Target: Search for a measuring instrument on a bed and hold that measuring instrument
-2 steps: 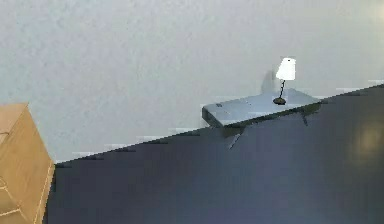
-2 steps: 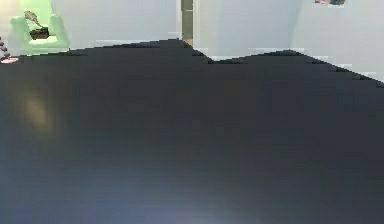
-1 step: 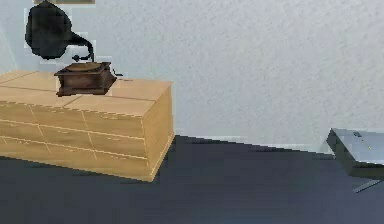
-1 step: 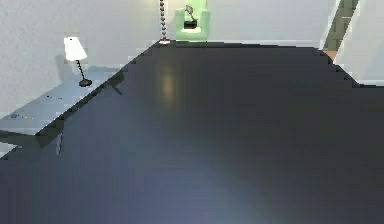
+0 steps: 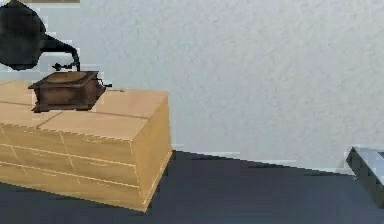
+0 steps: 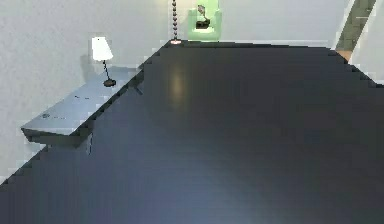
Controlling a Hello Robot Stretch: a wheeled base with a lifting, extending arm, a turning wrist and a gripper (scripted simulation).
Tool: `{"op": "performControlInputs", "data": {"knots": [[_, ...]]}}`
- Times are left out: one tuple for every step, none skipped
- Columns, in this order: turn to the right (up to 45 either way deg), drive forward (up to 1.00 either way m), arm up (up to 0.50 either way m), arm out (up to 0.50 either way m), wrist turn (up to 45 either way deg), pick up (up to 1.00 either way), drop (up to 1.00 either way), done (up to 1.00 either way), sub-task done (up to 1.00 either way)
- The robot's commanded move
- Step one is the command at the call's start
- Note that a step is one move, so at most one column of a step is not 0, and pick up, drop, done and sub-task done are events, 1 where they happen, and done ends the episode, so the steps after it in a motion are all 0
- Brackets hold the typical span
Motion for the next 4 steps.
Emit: {"op": "performControlInputs", "data": {"knots": [[-45.0, 0.0, 0.0, 0.0, 0.0, 0.0, 0.0, 0.0, 0.0], [-33.0, 0.0, 0.0, 0.0, 0.0, 0.0, 0.0, 0.0, 0.0], [0.0, 1.0, 0.0, 0.0, 0.0, 0.0, 0.0, 0.0, 0.0], [0.0, 0.5, 0.0, 0.0, 0.0, 0.0, 0.0, 0.0, 0.0]]}}
